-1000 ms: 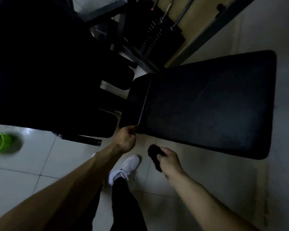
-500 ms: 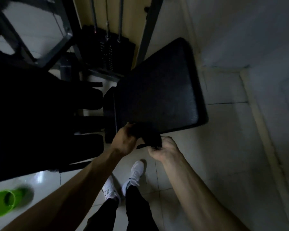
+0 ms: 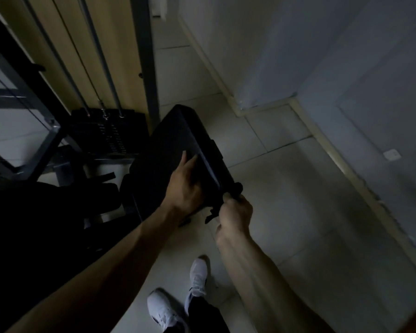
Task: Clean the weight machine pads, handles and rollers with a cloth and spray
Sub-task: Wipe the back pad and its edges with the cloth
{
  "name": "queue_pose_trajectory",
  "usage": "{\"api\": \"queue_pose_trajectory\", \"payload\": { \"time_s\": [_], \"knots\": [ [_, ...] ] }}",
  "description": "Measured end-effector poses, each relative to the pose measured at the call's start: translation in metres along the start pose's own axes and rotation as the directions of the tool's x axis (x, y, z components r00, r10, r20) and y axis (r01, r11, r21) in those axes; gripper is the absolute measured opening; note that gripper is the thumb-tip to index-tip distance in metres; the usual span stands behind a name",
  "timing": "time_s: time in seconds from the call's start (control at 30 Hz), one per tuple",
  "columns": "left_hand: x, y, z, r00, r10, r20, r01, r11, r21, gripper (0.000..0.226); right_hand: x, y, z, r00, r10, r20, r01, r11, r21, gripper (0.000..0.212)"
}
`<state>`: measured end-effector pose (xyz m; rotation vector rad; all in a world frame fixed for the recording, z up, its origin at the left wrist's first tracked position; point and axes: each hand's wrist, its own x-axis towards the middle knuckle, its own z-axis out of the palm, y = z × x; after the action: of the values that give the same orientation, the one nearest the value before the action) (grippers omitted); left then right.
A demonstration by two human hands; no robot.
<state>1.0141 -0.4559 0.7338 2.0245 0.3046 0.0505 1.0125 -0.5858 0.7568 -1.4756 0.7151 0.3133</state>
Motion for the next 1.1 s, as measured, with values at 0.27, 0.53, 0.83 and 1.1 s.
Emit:
{"api": "queue_pose_trajectory", "payload": {
  "time_s": [0.27, 0.53, 0.83, 1.1],
  "knots": [
    [-0.001, 0.012, -0.014, 0.998, -0.048, 0.034, 0.046, 0.997, 0.065, 0.094, 0.002, 0.031, -0.007, 0.844, -0.501, 0.191, 0.534, 0.753, -0.384, 0.059],
    [0.029, 0.001, -0.037, 0.996, -0.079, -0.041, 0.085, 0.982, 0.166, 0.057, 0.043, -0.042, 0.031, 0.642, -0.508, 0.574, 0.72, 0.144, -0.679, 0.055],
    [0.089, -0.024, -0.083, 0.988, -0.123, -0.091, 0.14, 0.966, 0.217, 0.011, 0.076, -0.084, 0.147, 0.521, -0.462, 0.718, 0.786, -0.068, -0.615, 0.057],
    [0.131, -0.057, -0.103, 0.966, -0.258, 0.025, 0.258, 0.966, 0.026, 0.038, 0.106, -0.132, 0.213, 0.528, -0.267, 0.806, 0.805, -0.143, -0.575, 0.041]
  ]
}}
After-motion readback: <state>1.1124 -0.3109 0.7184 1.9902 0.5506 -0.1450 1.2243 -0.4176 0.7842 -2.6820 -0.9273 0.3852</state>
